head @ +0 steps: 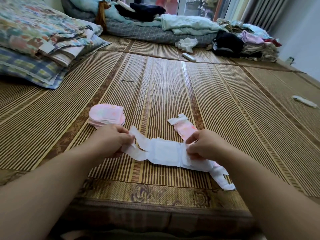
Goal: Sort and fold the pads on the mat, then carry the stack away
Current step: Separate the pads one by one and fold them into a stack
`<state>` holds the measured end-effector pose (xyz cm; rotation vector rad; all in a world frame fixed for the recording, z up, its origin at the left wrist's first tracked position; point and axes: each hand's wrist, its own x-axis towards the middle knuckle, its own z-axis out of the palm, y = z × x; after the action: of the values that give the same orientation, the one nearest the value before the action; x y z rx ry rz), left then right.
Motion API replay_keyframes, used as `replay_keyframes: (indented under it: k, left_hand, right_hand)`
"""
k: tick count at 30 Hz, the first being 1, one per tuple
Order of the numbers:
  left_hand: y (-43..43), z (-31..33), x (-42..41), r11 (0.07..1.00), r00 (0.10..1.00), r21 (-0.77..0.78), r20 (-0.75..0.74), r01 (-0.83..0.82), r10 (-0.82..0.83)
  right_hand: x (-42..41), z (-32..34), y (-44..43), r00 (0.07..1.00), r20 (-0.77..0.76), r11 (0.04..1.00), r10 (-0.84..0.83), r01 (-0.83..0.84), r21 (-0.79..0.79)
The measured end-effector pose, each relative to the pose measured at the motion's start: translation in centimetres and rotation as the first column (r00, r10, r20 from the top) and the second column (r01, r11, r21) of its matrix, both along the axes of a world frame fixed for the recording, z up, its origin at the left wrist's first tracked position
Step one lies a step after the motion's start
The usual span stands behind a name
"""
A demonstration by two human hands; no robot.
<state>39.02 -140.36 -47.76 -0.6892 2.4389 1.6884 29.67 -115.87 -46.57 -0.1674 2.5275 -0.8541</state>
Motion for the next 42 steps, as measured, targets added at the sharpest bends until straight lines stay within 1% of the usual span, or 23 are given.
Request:
replay_keyframes:
  k: [2,3,4,7,9,11,12,14,17,19,21,23,24,25,26,27,28,30,31,34,36,38,42]
  left_hand:
    - [0.8,0.7,-0.1,0.999,0.999,0.03,-0.038,0.036,-0.035]
    - [1.3,1.1,-0.2,0.997,0.997,0.052,-0.06,0.055,-0.052]
    - [1.8,1.4,-0.3,0.995,0.994,0.073,-0.084,0.073,-0.067]
    - [3.5,2.2,-0.8,0.988,0.985,0.089,-0.133,0.124,-0.111]
    - [4.9,2.2,-1.4,0.987,0.979,0.05,-0.142,0.153,-0.145]
    - [6.2,1.8,-2.0,0.982,0.972,-0.056,-0.144,0.179,-0.185]
    - [6.9,1.4,-2.3,0.975,0.968,-0.109,-0.14,0.192,-0.206]
    - [8.2,0.7,-2.7,0.955,0.96,-0.18,-0.11,0.234,-0.256]
    - [9.3,-0.1,-3.2,0.884,0.929,-0.304,0.018,0.357,-0.369]
    - [9.3,0.0,-3.5,0.865,0.917,-0.307,0.086,0.397,-0.39]
    - [8.5,0.9,-3.8,0.888,0.925,-0.263,0.066,0.377,-0.373]
    - [6.9,1.9,-4.1,0.927,0.946,-0.21,-0.026,0.31,-0.322]
    - [6.0,2.2,-4.2,0.937,0.954,-0.218,-0.059,0.274,-0.293]
    - [5.1,2.3,-4.3,0.93,0.961,-0.279,-0.066,0.24,-0.267]
    - [4.4,2.0,-4.4,0.896,0.967,-0.388,-0.038,0.218,-0.251]
    - [3.9,1.6,-4.4,0.839,0.971,-0.497,0.03,0.221,-0.238]
    - [3.8,1.1,-4.3,0.781,0.967,-0.572,0.122,0.251,-0.222]
    - [4.3,0.1,-4.0,0.704,0.933,-0.619,0.302,0.347,-0.194]
    - [4.8,-0.4,-3.9,0.681,0.917,-0.626,0.351,0.38,-0.188]
    - [5.8,-1.5,-3.8,0.645,0.916,-0.659,0.355,0.386,-0.184]
    - [6.1,-1.5,-3.8,0.666,0.926,-0.653,0.333,0.361,-0.176]
    - [6.0,-1.3,-3.9,0.718,0.935,-0.609,0.307,0.337,-0.179]
    - [5.1,-0.7,-3.6,0.889,0.966,-0.392,0.191,0.238,-0.175]
  right_hand:
    - [0.3,-0.6,-0.2,0.986,-0.133,0.983,0.096,-0.072,0.17]
    - [0.6,-0.8,-0.4,0.973,-0.195,0.968,0.124,-0.076,0.24]
    - [0.7,-1.0,-0.6,0.96,-0.248,0.96,0.134,-0.063,0.274]
    - [0.9,-1.4,-0.4,0.931,-0.34,0.971,0.131,-0.051,0.233]
    - [0.9,-1.0,0.4,0.945,-0.32,0.991,0.074,-0.033,0.131]
    - [0.5,-0.4,1.4,0.957,-0.289,1.0,-0.012,0.019,0.02]
    - [0.3,-0.1,2.1,0.955,-0.294,0.999,-0.037,0.037,-0.004]
    - [0.0,0.2,3.5,0.946,-0.32,0.998,-0.059,0.064,0.005]
    - [0.0,0.1,5.1,0.951,-0.299,0.994,-0.072,0.094,0.061]
    - [0.0,-0.1,5.6,0.965,-0.252,0.991,-0.074,0.1,0.09]
    - [-0.2,-0.3,5.9,0.973,-0.225,0.989,-0.052,0.081,0.12]
    - [-0.3,-0.4,6.2,0.977,-0.21,0.989,-0.034,0.064,0.135]
    - [-0.4,-0.4,6.4,0.978,-0.206,0.988,-0.028,0.058,0.141]
    - [-0.4,-0.4,6.4,0.979,-0.205,0.987,-0.022,0.054,0.149]
    - [-0.3,-0.4,6.4,0.98,-0.2,0.986,-0.02,0.052,0.156]
    - [-0.3,-0.3,6.4,0.982,-0.187,0.986,-0.021,0.051,0.16]
    - [-0.2,-0.3,6.3,0.986,-0.163,0.985,-0.022,0.049,0.165]
    - [0.1,-0.5,5.8,0.995,-0.1,0.981,-0.02,0.039,0.19]
    - [0.3,-0.6,5.5,0.997,-0.08,0.976,-0.012,0.029,0.215]
    - [0.5,-1.0,4.8,0.996,-0.088,0.96,0.009,0.016,0.28]
    - [0.5,-1.0,4.6,0.997,-0.079,0.96,0.01,0.013,0.278]
    - [0.5,-0.9,4.6,0.998,-0.065,0.965,0.011,0.007,0.262]
    - [0.6,-0.3,5.1,0.998,-0.024,0.99,-0.057,0.059,0.129]
